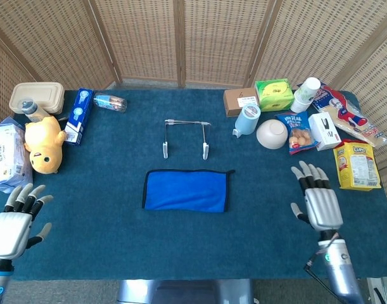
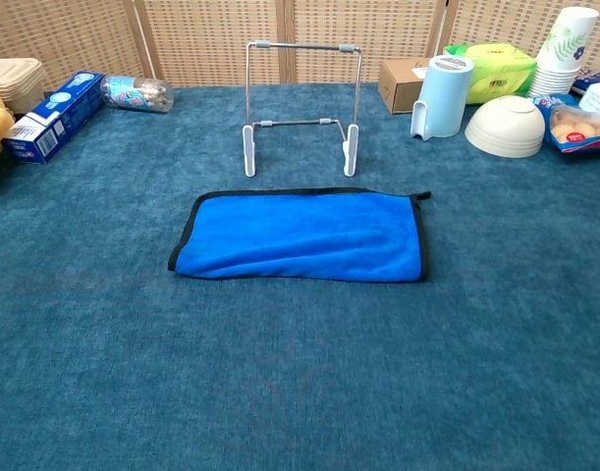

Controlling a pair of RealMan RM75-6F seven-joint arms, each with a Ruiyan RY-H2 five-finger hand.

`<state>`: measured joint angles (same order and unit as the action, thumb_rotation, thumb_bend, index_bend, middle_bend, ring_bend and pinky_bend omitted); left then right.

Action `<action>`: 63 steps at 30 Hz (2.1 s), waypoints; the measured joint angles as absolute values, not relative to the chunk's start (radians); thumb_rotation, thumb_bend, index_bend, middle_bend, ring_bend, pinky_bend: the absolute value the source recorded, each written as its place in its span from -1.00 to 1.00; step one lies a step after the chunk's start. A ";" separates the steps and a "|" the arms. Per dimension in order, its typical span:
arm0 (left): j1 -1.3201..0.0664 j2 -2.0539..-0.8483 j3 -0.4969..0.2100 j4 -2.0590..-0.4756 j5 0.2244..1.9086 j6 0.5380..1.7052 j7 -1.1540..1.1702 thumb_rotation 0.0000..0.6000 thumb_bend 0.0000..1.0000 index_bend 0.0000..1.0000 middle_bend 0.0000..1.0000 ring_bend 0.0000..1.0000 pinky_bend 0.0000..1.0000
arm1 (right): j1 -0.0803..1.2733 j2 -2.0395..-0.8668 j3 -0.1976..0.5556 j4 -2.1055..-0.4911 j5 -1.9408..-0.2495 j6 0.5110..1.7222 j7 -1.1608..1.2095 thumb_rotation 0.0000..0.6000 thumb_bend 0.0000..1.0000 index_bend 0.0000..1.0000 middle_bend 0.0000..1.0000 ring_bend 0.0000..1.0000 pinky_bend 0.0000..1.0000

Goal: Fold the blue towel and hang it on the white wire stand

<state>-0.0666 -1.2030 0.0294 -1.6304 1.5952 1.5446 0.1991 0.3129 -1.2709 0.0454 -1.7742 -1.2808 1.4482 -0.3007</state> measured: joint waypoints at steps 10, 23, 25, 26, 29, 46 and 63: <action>-0.094 -1.229 0.011 -1.547 1.593 1.513 0.193 1.00 -0.18 -0.46 -0.64 -0.96 -1.00 | 0.223 -1.251 0.009 -1.775 -1.319 1.507 -0.268 1.00 -0.44 -0.80 -0.91 -1.00 -1.00; -0.319 -1.282 -0.042 -1.324 1.686 1.336 0.033 1.00 -0.51 -0.51 -0.69 -1.00 -1.00 | 0.168 -1.235 0.016 -1.781 -1.355 1.547 -0.235 1.00 -0.44 -0.80 -0.91 -1.00 -1.00; -0.356 -1.306 -0.047 -1.279 1.703 1.313 0.005 1.00 -0.56 -0.51 -0.71 -1.00 -1.00 | 0.158 -1.229 0.018 -1.784 -1.358 1.553 -0.229 1.00 -0.44 -0.79 -0.91 -1.00 -1.00; -0.371 -1.319 -0.049 -1.259 1.710 1.305 -0.008 1.00 -0.57 -0.51 -0.71 -1.00 -1.00 | 0.154 -1.226 0.018 -1.786 -1.360 1.555 -0.226 1.00 -0.44 -0.79 -0.91 -1.00 -1.00; -0.422 -1.367 -0.054 -1.189 1.732 1.281 -0.057 1.00 -0.58 -0.49 -0.71 -1.00 -1.00 | 0.142 -1.216 0.022 -1.791 -1.364 1.564 -0.219 1.00 -0.44 -0.80 -0.91 -1.00 -1.00; -0.641 -1.655 -0.052 -0.881 1.796 1.202 -0.168 1.00 -0.57 -0.47 -0.70 -1.00 -1.00 | 0.079 -1.184 0.044 -1.806 -1.363 1.601 -0.178 1.00 -0.44 -0.80 -0.91 -1.00 -1.00; -0.708 -1.811 -0.010 -0.685 1.788 1.196 -0.186 1.00 -0.57 -0.47 -0.71 -1.00 -1.00 | 0.042 -1.167 0.058 -1.812 -1.365 1.604 -0.150 1.00 -0.44 -0.80 -0.91 -1.00 -1.00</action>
